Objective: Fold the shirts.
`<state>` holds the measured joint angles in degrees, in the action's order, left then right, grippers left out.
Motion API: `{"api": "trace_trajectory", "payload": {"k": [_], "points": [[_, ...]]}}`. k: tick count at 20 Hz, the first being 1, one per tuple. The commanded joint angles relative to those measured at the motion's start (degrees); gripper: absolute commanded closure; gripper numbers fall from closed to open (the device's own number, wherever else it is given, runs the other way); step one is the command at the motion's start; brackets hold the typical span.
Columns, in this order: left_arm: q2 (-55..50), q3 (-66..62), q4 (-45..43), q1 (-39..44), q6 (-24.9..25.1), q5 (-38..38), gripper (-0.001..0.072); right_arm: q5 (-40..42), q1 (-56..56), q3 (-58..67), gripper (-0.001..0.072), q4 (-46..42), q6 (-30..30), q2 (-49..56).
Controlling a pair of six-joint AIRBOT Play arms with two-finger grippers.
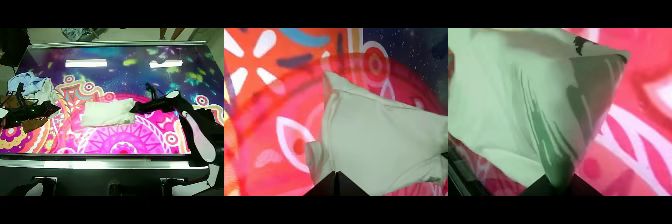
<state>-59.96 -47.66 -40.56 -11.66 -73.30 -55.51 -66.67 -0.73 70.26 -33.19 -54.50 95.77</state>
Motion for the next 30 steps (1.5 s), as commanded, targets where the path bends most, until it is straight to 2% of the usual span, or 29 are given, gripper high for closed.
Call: {"api": "trace_trajectory", "payload": {"k": [1, 4, 7, 13, 25, 30], "points": [[0.0, 0.0, 0.0, 0.0, 0.0, 0.0, 0.0673, -5.6, -7.1, 5.2, 0.0670, -5.2, 0.9, -6.5], [0.0, 0.0, 0.0, 0.0, 1.6, 0.5, 0.0673, -8.8, -17.5, 9.9, 0.0670, -17.8, -8.7, -13.0], [0.0, 0.0, 0.0, 0.0, 2.4, 0.7, 0.0673, -13.5, -27.1, 13.5, 0.0670, -19.3, -9.1, -18.2], [0.0, 0.0, 0.0, 0.0, 2.4, 2.1, 0.0673, -16.7, -40.5, 16.0, 0.0670, -21.3, -15.4, -23.1], [0.0, 0.0, 0.0, 0.0, 2.4, 4.2, 0.0673, -18.7, -56.9, 16.3, 0.0670, -20.2, -18.9, -25.6], [0.0, 0.0, 0.0, 0.0, 2.2, 4.5, 0.0673, -30.6, -56.8, 13.0, 0.0669, -36.7, -18.6, -25.7]]}}
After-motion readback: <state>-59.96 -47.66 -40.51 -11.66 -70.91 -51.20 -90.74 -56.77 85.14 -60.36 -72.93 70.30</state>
